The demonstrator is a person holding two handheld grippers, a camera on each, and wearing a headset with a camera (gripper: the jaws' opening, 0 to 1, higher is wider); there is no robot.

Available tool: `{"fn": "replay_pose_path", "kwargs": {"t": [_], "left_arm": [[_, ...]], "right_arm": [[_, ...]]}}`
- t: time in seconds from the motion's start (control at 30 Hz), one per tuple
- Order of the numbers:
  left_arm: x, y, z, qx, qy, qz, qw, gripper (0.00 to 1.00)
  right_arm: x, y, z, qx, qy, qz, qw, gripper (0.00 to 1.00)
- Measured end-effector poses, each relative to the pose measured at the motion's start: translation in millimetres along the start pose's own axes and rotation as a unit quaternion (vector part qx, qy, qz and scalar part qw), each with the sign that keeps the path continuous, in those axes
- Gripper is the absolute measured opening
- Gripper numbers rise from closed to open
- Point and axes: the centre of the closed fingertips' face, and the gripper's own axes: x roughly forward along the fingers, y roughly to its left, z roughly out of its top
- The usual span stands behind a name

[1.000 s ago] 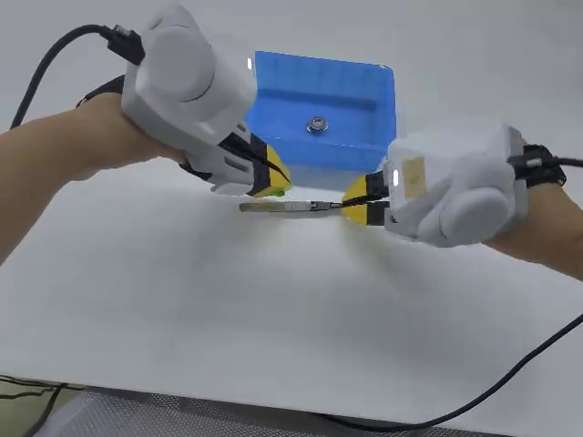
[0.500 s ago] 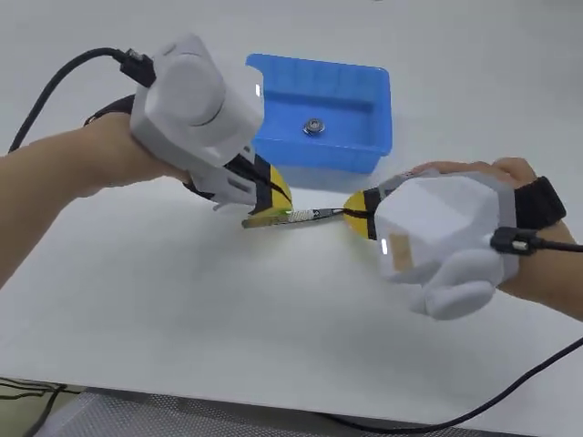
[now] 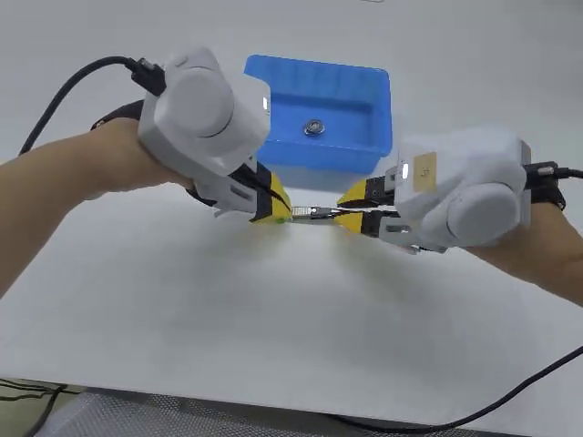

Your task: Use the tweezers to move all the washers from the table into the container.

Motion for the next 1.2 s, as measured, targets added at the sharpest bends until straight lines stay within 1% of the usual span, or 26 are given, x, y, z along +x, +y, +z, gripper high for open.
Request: {"fn": "replay_pose_path", "kwargs": {"t": [0.03, 0.13, 0.3, 0.37, 0.4, 0.43, 0.5, 0.53, 0.57, 0.6, 0.63, 0.67, 0.7, 0.73, 0.77, 0.83, 0.9, 0.93, 0.97, 1.0, 1.03, 1.13, 1.17, 1.2], "left_arm": [[0.1, 0.4, -0.1, 0.000, 0.000, 0.000, 1.0000, 0.05], [0.1, 1.2, -0.6, 0.000, 0.001, -0.001, 1.0000, 0.05], [-0.2, 2.5, -0.2, 0.000, 0.000, 0.000, 1.0000, 0.05], [-1.4, 2.7, 1.7, 0.002, -0.003, 0.002, 1.0000, 0.05], [-1.7, 2.5, 2.6, 0.001, -0.005, 0.002, 1.0000, 0.05], [-1.9, 3.3, 3.1, 0.002, -0.006, 0.004, 1.0000, 0.05], [-2.4, 4.6, 1.6, 0.002, -0.003, 0.005, 1.0000, 0.05], [-2.6, 5.2, 1.0, 0.001, -0.003, 0.006, 1.0000, 0.05], [-2.8, 5.6, 0.5, 0.001, -0.002, 0.007, 1.0000, 0.05], [-2.9, 5.9, -0.6, 0.000, -0.001, 0.006, 1.0000, 0.05], [-2.8, 5.9, -1.1, 0.000, 0.000, 0.005, 1.0000, 0.05], [-2.8, 7.1, -1.8, 0.003, 0.002, 0.008, 1.0000, 0.05], [-2.8, 7.3, -1.7, 0.003, 0.002, 0.008, 1.0000, 0.05], [-2.9, 7.2, -0.8, 0.002, 0.000, 0.008, 1.0000, 0.05], [-3.1, 7.4, -0.4, 0.002, -0.001, 0.008, 1.0000, 0.05], [-5.0, 8.1, 1.0, 0.003, -0.002, 0.010, 0.9999, 0.05], [-6.5, 8.9, 0.9, 0.002, -0.003, 0.012, 0.9999, 0.05], [-6.9, 8.9, 0.3, 0.001, -0.002, 0.012, 0.9999, 0.05], [-7.8, 8.3, -0.6, 0.001, 0.000, 0.012, 0.9999, 0.05], [-8.3, 7.8, -1.1, 0.001, 0.000, 0.012, 0.9999, 0.05], [-8.8, 7.3, -1.6, 0.001, 0.000, 0.011, 0.9999, 0.05], [-10.5, 7.6, -4.7, 0.001, 0.005, 0.013, 0.9999, 0.05], [-11.4, 7.9, -5.7, 0.000, 0.006, 0.014, 0.9999, 0.05], [-11.9, 8.1, -6.1, -0.001, 0.006, 0.013, 0.9999, 0.05]], "right_arm": [[0.5, 0.0, 1.9, 0.006, -0.006, 0.001, 1.0000, 0.05], [1.7, -0.4, 0.8, 0.008, -0.003, 0.002, 1.0000, 0.05], [1.2, 0.1, 0.9, 0.015, -0.008, 0.011, 0.9998, 0.05], [0.8, -0.8, 1.3, 0.022, -0.011, 0.013, 0.9996, 0.04], [0.7, 0.5, 2.8, 0.039, -0.018, 0.022, 0.9988, 0.04], [0.4, -0.3, 5.4, 0.064, -0.029, 0.024, 0.9973, 0.04], [-0.2, -0.9, 6.4, 0.085, -0.035, 0.031, 0.9953, 0.03], [-0.7, -6.4, 6.6, 0.090, -0.040, 0.026, 0.9948, 0.01], [-0.4, -4.4, 6.6, 0.110, -0.043, 0.032, 0.9925, 0.01], [-0.2, 0.1, 8.6, 0.127, -0.048, 0.053, 0.9894, 0.01], [0.3, -2.1, 7.4, 0.124, -0.044, 0.049, 0.9900, 0.01], [1.6, -3.6, 4.2, 0.105, -0.033, 0.042, 0.9930, 0.01], [1.8, -3.8, 4.5, 0.097, -0.032, 0.040, 0.9940, 0.01], [1.4, -4.1, 6.2, 0.103, -0.035, 0.039, 0.9932, 0.01], [1.3, -2.8, 13.5, 0.129, -0.052, 0.044, 0.9894, 0.01], [1.6, -1.3, 19.6, 0.170, -0.061, 0.057, 0.9819, 0.01], [3.1, -3.7, 20.7, 0.165, -0.064, 0.055, 0.9827, 0.02], [4.0, -2.7, 21.6, 0.176, -0.065, 0.060, 0.9804, 0.02], [5.4, 0.6, 22.2, 0.198, -0.065, 0.071, 0.9755, 0.03], [6.3, 2.6, 22.1, 0.207, -0.064, 0.080, 0.9730, 0.05], [7.3, 2.8, 22.3, 0.212, -0.065, 0.083, 0.9716, 0.06], [9.4, 0.0, 18.7, 0.202, -0.057, 0.075, 0.9748, 0.06], [10.0, -0.1, 19.2, 0.214, -0.059, 0.080, 0.9718, 0.06], [10.3, 2.6, 21.2, 0.238, -0.064, 0.091, 0.9650, 0.07]]}}
